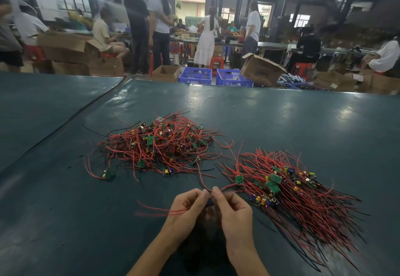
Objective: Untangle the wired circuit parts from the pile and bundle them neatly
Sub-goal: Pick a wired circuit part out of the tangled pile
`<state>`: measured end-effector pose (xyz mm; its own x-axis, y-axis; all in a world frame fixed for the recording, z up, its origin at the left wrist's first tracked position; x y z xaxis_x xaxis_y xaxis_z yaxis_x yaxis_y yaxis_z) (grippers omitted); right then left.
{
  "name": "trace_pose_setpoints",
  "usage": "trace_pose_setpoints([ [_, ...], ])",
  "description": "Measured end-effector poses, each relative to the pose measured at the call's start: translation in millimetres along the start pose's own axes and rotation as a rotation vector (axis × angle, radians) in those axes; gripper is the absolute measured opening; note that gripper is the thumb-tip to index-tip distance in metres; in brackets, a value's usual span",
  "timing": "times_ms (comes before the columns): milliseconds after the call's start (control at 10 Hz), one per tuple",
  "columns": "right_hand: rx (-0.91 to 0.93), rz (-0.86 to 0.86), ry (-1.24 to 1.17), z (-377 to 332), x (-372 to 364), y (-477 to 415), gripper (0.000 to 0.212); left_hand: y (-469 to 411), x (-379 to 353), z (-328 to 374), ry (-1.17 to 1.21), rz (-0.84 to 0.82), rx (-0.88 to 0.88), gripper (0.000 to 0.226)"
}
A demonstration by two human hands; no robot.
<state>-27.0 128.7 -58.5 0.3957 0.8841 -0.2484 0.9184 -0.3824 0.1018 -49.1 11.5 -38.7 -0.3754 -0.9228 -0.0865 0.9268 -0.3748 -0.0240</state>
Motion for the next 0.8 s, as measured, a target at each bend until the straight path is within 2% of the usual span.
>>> trace_pose_setpoints([
  [100,0.036,-0.003,0.067,1.6,-2.8,2.2,0.022,2.6,-0.7,4.9,-0.048,0.068,-0.018,0.031],
  [200,0.001,0.061,0.035,1.3,-1.4,-0.7,0.027,2.8,3.3,2.3,-0.071,0.105,-0.048,0.053],
  [300,-0.035,0.173,-0.065,-4.9,8.3,-8.0,0.033,-3.0,8.1,-2.4,-0.008,0.090,-0.053,0.052],
  [400,-0.029,0.282,-0.216,-14.7,29.6,-18.1,0.025,-8.9,14.8,-10.2,0.042,0.067,-0.015,0.031],
  [500,-0.015,0.370,-0.392,-22.2,54.7,-24.5,0.016,-10.5,22.9,-13.7,0.115,0.103,-0.006,0.031],
  [600,0.036,0.424,-0.398,-25.6,66.6,-27.2,0.017,-12.3,39.5,-16.0,0.303,0.228,0.024,0.028],
  [700,0.040,0.261,-0.302,-18.4,44.4,-21.9,0.033,-14.6,46.0,-18.8,0.367,0.256,0.038,0.029],
  [800,-0.038,0.018,-0.083,-2.5,8.6,-10.2,0.044,-14.1,38.2,-20.7,0.324,0.193,0.044,0.033],
])
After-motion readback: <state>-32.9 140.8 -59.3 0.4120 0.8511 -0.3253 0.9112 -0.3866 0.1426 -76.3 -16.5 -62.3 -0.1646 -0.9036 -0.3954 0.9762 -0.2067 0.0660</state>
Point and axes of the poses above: each hand's wrist, its own y-axis away from the middle knuckle, its own x-axis out of the back of the hand, z = x × y, the point moved 4 cm from there along -y, towards the middle knuckle, and after that the axes turned 1 degree about -z, right-handed, at the moved point
